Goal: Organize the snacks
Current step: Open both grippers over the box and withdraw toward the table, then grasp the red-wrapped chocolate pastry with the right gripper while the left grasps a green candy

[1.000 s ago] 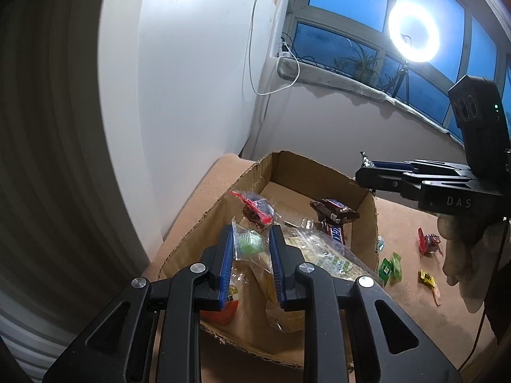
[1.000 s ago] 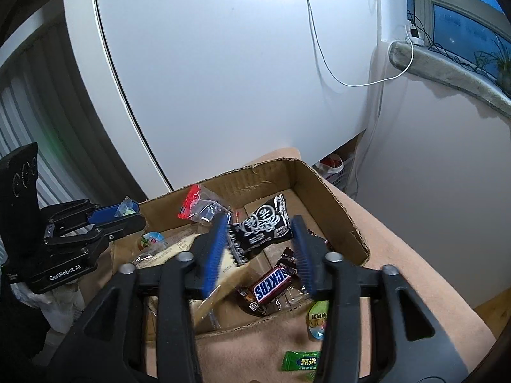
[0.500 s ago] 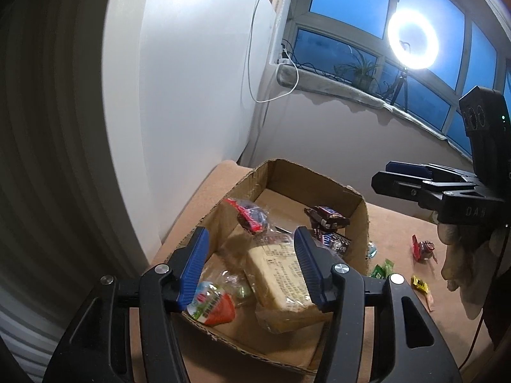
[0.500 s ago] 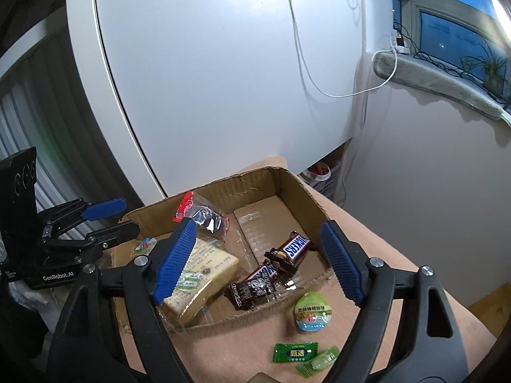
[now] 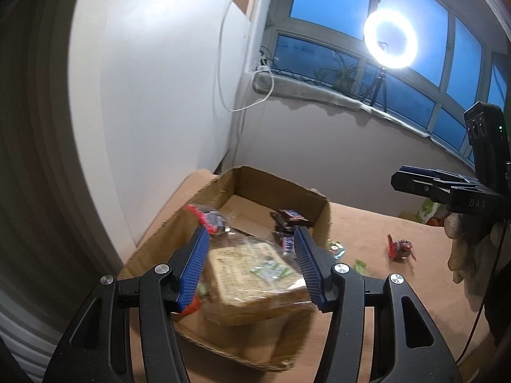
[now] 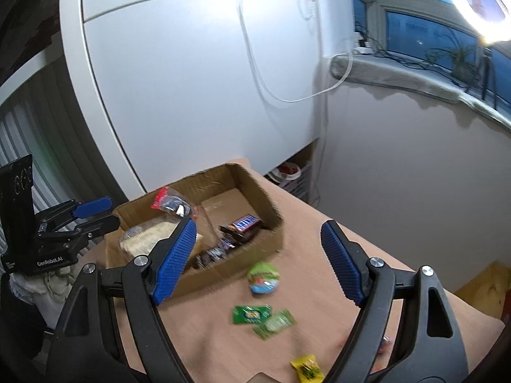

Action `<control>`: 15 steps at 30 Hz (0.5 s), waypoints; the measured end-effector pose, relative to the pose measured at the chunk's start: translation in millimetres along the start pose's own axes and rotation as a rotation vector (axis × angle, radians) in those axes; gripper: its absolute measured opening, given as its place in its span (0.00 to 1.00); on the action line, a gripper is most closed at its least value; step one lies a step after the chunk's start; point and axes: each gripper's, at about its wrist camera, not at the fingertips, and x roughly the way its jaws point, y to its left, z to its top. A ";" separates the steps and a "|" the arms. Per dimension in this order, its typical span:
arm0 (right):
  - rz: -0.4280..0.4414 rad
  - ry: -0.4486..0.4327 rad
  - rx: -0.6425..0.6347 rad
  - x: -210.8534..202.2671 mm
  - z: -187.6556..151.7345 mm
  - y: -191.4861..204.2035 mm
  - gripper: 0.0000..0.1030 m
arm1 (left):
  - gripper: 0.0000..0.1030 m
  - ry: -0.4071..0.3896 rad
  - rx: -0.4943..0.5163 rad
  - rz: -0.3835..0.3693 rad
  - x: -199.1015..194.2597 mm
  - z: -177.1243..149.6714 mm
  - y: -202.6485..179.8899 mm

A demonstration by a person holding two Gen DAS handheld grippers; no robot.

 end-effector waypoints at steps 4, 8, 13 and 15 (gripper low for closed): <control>-0.026 -0.011 0.025 -21.4 -10.8 -22.3 0.80 | 0.53 0.001 0.021 -0.027 -0.4 -1.0 -18.3; -0.065 0.000 0.042 -36.7 -25.6 -46.3 0.80 | 0.53 0.004 0.047 -0.060 0.6 -2.8 -40.0; -0.106 0.026 0.078 -46.6 -44.3 -75.2 0.80 | 0.53 0.022 0.079 -0.095 7.2 -6.5 -64.1; -0.114 0.033 0.094 -49.6 -51.5 -85.5 0.80 | 0.53 0.033 0.093 -0.108 11.4 -9.1 -72.8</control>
